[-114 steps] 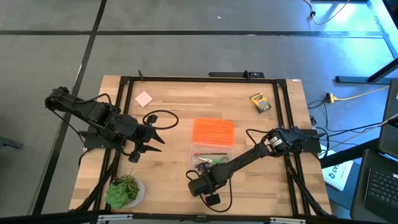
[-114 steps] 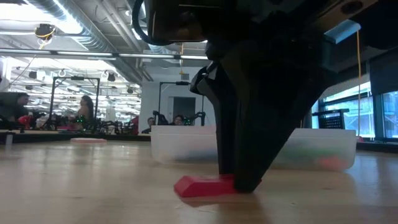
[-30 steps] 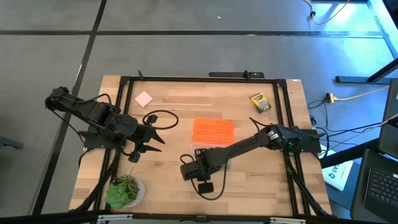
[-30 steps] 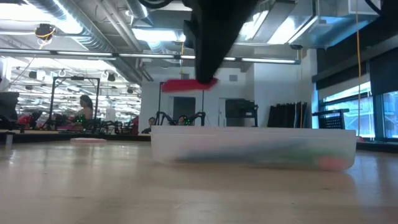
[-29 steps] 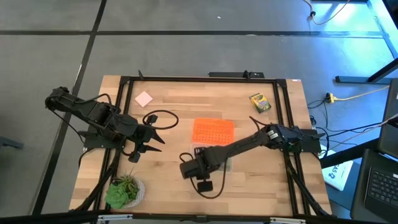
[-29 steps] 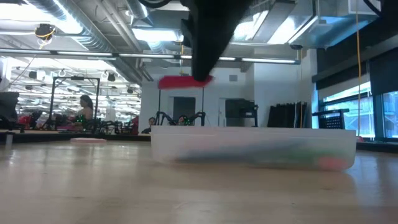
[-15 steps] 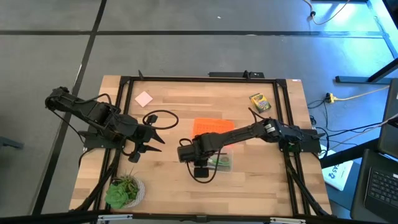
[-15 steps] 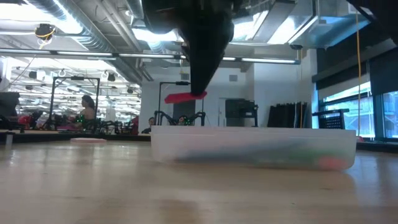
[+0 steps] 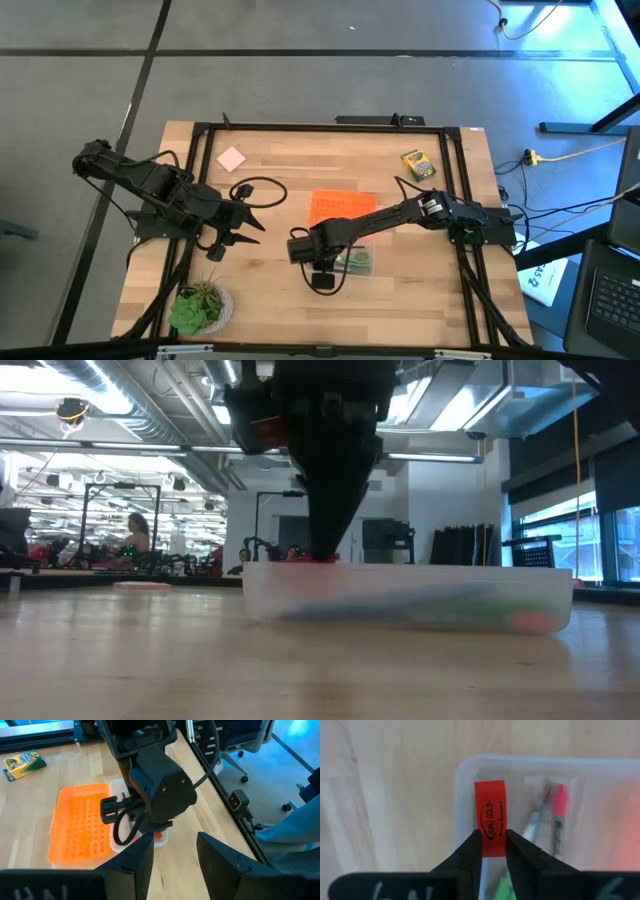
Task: Pack school essentials
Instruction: Put the red eraser into the orange supply box, then put the crayon box into the orange supply box
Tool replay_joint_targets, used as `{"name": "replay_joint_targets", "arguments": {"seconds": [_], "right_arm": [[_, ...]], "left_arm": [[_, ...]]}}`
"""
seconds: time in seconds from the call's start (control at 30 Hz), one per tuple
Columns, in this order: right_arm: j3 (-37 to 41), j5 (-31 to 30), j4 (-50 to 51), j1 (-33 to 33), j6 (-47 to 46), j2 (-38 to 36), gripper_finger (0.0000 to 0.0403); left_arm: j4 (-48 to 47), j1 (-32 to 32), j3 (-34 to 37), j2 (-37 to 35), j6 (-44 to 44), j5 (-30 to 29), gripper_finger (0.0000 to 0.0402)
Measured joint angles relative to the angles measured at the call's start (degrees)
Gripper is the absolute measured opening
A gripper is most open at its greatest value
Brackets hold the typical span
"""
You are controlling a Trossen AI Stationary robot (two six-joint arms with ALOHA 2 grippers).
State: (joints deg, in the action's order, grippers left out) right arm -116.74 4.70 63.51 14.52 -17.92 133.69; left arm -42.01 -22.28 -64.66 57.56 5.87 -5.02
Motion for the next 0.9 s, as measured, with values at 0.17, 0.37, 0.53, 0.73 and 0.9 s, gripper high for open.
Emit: {"name": "replay_joint_targets", "arguments": {"seconds": [0.17,0.37,0.53,0.73,0.9], "right_arm": [[1.73,1.58,-3.11,0.0,0.19,0.0,0.0079],[1.79,1.45,-3.4,0.0,0.21,0.0,0.0078],[1.79,1.45,-4.18,-0.05,0.24,0.0,0.0091],[1.79,1.47,-4.18,-0.04,-0.01,0.0,0.0127],[1.79,1.41,-4.27,-0.07,0.0,0.0,0.0163]], "left_arm": [[-0.01,0.02,0.0,0.0,0.0,0.0,0.0142],[0.01,0.02,0.0,0.0,0.0,0.0,0.0142],[0.01,0.02,0.0,0.0,0.0,-0.02,0.0142],[0.01,0.02,0.0,-0.01,0.0,-0.02,0.0142],[0.01,0.02,0.0,0.0,0.0,0.0,0.0142]]}}
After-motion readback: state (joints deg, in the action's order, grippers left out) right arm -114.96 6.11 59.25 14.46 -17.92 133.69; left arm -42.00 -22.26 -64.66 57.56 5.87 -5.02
